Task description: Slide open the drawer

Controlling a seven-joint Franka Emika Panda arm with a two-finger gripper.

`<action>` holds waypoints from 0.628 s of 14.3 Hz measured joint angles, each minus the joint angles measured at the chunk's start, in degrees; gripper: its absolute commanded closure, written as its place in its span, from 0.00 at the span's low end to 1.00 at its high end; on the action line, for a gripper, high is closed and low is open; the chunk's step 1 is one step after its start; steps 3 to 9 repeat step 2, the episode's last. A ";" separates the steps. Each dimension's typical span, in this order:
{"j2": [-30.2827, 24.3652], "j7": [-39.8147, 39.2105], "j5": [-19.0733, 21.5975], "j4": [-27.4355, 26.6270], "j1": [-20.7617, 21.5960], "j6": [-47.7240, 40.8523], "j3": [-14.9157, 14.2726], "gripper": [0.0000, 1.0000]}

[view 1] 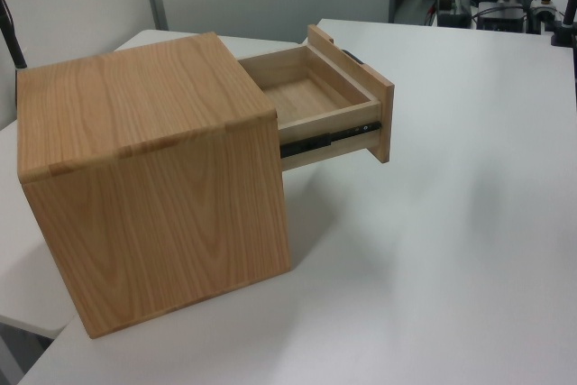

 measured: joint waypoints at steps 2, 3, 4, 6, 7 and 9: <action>0.14 0.18 -0.07 -0.24 0.38 0.00 -0.01 0.00; 0.14 0.18 -0.07 -0.24 0.38 0.00 -0.01 0.00; 0.14 0.18 -0.07 -0.24 0.38 0.00 -0.01 0.00; 0.14 0.18 -0.07 -0.24 0.38 0.00 -0.01 0.00; 0.14 0.18 -0.07 -0.24 0.38 0.00 -0.01 0.00; 0.14 0.18 -0.07 -0.24 0.38 0.00 -0.01 0.00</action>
